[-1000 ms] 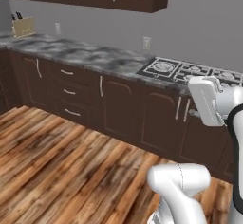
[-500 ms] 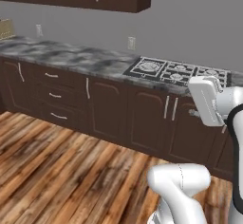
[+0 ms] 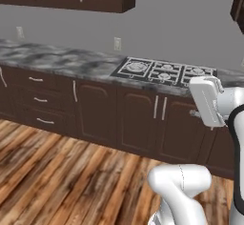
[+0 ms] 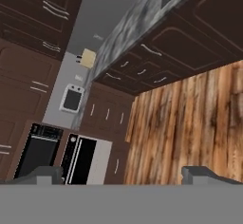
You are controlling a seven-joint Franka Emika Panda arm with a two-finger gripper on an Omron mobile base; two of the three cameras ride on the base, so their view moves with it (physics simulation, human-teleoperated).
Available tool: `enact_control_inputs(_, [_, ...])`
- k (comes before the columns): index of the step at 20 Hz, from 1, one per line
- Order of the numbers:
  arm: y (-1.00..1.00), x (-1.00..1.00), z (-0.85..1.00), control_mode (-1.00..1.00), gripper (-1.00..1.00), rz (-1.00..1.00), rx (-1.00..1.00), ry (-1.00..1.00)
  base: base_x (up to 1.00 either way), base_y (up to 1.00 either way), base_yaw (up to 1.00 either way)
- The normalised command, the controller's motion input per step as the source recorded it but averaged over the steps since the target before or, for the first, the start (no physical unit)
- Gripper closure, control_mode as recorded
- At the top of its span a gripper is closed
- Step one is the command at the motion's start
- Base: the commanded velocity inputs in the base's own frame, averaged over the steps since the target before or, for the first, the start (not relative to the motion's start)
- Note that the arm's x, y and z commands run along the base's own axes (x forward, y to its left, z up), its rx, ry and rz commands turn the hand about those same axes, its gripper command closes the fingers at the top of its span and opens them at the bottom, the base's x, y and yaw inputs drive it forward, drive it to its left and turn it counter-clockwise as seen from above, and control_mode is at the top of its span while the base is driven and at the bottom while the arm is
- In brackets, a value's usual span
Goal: Move the bowls from the cabinet to the plates on the dining table.
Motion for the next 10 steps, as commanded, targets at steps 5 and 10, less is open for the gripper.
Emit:
enact_control_inputs(5, [0.00,0.00,0.00,1.00,-1.00,0.00,0.00,0.00,0.00,0.00,-0.21])
enact_control_inputs(10, [0.00,0.00,0.00,1.00,-1.00,0.00,0.00,0.00,0.00,0.00,-0.22])
